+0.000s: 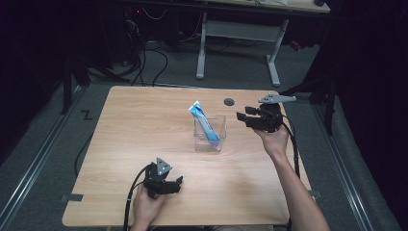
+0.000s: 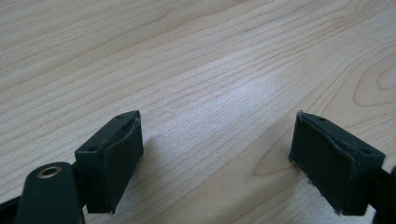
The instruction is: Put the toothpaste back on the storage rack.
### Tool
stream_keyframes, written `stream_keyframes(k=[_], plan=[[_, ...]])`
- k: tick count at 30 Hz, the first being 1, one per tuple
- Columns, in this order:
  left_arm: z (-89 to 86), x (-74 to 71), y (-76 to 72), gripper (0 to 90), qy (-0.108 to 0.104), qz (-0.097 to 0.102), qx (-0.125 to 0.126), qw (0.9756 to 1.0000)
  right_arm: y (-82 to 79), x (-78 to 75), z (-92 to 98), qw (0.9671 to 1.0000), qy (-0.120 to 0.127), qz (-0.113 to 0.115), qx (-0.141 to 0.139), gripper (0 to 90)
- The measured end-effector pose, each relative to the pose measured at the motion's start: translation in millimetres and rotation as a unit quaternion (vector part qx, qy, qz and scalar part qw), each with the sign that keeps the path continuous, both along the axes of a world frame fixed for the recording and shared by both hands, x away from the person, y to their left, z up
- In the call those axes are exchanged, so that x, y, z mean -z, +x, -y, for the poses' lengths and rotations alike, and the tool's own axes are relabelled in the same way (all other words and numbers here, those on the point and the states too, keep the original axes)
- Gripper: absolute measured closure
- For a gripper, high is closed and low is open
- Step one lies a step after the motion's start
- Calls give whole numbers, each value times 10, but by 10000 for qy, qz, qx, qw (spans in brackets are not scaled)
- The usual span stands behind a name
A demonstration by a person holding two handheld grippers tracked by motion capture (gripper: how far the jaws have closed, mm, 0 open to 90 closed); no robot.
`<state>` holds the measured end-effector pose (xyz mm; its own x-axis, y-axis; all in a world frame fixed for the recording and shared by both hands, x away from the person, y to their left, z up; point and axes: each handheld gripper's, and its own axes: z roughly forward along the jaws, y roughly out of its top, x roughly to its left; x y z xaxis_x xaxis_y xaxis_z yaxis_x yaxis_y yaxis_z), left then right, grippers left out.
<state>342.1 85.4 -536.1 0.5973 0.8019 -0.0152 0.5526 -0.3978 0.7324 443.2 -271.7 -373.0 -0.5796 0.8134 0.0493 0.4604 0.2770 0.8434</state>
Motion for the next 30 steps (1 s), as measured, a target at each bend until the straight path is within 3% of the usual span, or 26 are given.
stream_keyframes(k=[7, 17, 30], plan=[[1, 1, 0, 172, -7, 3, -4, 10000, -54, -18, 37, 9999, -68, 71, 28, 511], [1, 0, 0, 172, -7, 2, -4, 10000, -115, 25, 198, 9998, 75, 60, 152, 513], [1, 1, 0, 172, -7, 4, -4, 10000, -197, -28, 262, 9997, 115, 96, 185, 512]])
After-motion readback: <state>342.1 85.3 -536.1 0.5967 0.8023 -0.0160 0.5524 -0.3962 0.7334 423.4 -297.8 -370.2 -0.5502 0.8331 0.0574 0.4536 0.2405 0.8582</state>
